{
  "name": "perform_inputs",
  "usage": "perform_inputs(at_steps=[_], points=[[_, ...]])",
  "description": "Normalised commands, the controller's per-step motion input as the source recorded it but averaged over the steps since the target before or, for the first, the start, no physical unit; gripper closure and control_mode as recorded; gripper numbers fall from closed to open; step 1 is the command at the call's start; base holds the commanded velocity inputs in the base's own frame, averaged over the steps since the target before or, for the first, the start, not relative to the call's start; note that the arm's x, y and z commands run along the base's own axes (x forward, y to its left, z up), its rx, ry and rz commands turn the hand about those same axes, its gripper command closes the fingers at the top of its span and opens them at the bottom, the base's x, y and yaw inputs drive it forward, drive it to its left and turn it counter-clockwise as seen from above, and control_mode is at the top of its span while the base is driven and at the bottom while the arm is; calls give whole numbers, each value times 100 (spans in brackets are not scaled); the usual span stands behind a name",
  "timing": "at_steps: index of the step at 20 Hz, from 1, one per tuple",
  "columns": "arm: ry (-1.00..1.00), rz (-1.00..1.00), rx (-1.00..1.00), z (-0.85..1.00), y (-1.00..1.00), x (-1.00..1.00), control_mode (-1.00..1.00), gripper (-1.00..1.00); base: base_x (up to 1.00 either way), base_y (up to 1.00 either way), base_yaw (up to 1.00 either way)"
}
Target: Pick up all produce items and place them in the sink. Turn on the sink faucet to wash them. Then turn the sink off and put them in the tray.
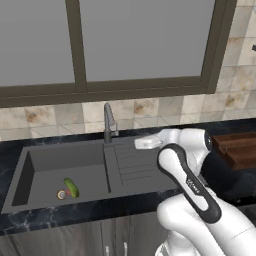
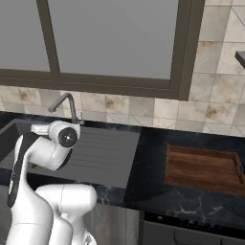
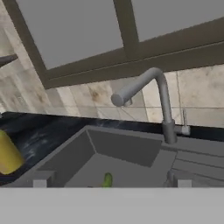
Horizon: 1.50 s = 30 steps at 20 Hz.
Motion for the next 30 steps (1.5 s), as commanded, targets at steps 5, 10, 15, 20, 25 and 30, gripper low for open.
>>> perform_inputs(at_steps=[5, 10, 15, 20, 25, 30], points=[[-19, 20, -17, -33, -3, 28, -100, -100, 0, 0, 0], [-16, 12, -14, -35, -19, 35, -100, -100, 0, 0, 0], [-16, 4, -10, -31, -4, 48, -100, -100, 0, 0, 0], [-14, 0, -9, -25, 1, 31, -100, -100, 0, 0, 0], [-2, 0, -12, -19, 10, 42, -100, -100, 0, 0, 0], [5, 1, -10, -17, 8, 61, -100, -100, 0, 0, 0]])
